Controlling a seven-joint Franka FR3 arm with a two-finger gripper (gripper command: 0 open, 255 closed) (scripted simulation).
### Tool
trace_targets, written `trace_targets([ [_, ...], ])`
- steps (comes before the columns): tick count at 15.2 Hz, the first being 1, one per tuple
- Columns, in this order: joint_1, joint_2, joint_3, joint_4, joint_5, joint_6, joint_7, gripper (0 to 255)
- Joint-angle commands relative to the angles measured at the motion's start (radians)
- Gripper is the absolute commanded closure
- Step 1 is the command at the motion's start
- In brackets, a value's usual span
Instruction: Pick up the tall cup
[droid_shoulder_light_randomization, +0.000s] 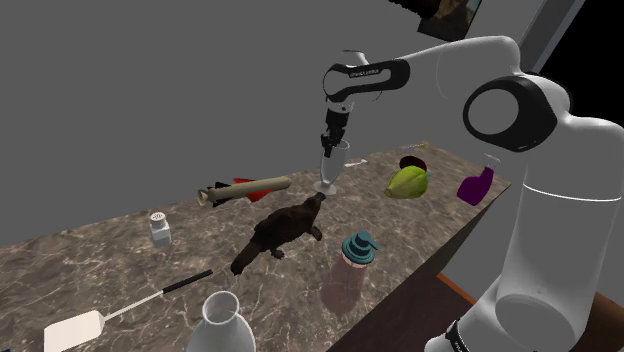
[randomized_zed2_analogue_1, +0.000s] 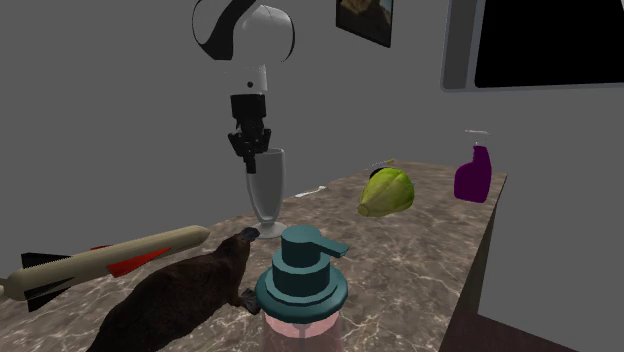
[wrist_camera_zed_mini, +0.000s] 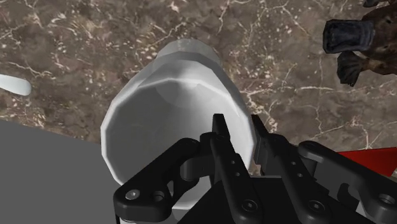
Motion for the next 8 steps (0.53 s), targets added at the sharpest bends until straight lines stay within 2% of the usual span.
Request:
trace_targets([
  [1,0.0,0.0,0.0,-0.001,0.0,0.0,0.0,255],
  [8,-0.001,-0.016,-0.002,0.07,-0.003,-0.086,0.001,255],
])
